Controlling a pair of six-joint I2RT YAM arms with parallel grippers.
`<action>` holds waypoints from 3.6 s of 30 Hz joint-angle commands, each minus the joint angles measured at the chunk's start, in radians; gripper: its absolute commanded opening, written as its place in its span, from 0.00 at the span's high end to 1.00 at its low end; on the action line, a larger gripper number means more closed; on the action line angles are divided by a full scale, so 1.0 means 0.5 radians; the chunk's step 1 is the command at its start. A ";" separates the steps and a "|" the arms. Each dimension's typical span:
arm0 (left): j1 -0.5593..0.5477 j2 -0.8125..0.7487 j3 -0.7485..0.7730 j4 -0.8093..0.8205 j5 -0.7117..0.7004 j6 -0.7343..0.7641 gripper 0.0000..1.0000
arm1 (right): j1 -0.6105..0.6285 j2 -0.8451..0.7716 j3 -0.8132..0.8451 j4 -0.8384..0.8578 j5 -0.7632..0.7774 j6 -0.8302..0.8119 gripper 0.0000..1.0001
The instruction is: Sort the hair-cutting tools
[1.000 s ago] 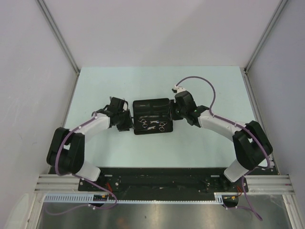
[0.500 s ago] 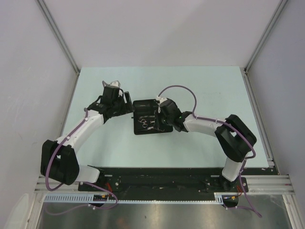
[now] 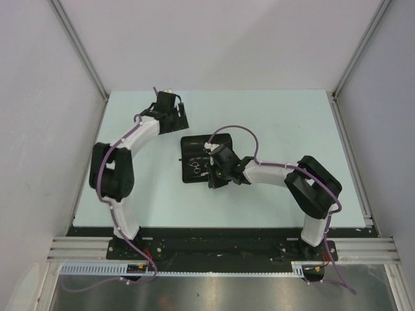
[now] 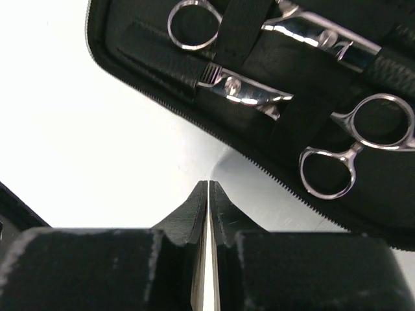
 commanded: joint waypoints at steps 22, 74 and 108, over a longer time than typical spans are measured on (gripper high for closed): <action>0.099 0.758 0.502 -0.003 0.598 0.362 0.35 | -0.211 -0.326 -0.399 -0.124 -0.066 0.076 0.91; -0.043 -0.451 -0.912 0.209 1.188 0.172 0.50 | -0.788 -0.111 -0.101 0.002 -0.511 0.189 0.43; -0.067 -0.421 -0.934 0.200 1.150 0.138 0.59 | -0.546 0.112 -0.215 1.161 -0.858 0.996 0.27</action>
